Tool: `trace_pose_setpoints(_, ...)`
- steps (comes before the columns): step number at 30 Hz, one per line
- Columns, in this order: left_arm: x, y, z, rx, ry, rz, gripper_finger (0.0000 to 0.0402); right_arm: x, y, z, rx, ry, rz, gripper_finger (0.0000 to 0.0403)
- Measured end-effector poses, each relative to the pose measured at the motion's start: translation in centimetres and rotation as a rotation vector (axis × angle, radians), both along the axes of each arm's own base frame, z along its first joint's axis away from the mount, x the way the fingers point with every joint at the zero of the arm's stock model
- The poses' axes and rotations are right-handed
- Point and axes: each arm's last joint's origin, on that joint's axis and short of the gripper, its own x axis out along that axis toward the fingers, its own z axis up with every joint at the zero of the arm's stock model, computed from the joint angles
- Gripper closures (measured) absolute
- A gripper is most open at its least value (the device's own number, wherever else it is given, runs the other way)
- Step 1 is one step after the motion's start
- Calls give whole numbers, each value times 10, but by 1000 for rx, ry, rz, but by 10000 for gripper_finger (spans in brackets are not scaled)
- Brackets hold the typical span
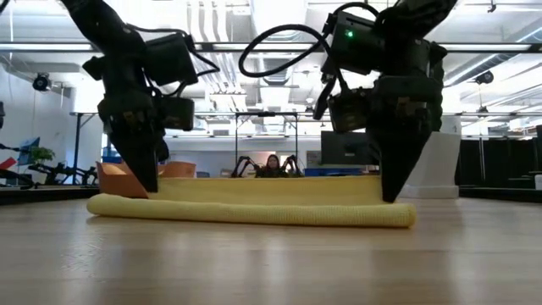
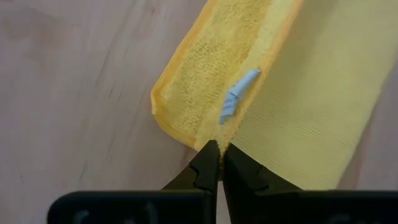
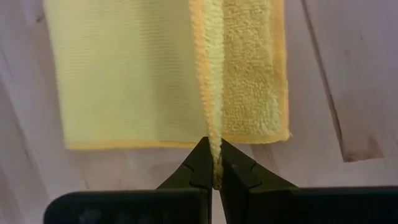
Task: Roll microfiber towels into tight, uniform cylinder then place into a basket
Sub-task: Fold the yellow towel, then roll the yellow towel
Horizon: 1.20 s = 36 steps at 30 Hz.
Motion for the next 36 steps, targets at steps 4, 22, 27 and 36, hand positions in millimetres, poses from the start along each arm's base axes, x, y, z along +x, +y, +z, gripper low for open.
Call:
trace_pose_setpoints(4, 1, 0, -3, 2, 11, 2, 402, 2, -1, -1, -10, -19, -61, 389)
trace_pose_setpoints(22, -13, 11, 8, 33, 41, 67, 262, -11, -2, -4, -15, 147, -187, 229)
trace_pose_setpoints(27, -24, 9, 25, 32, 11, 83, 254, -20, -2, 3, -1, 238, -222, 212)
trace_pose_setpoints(36, -37, -1, 85, -128, -433, -61, 253, -19, -1, 65, 76, -94, -237, 235)
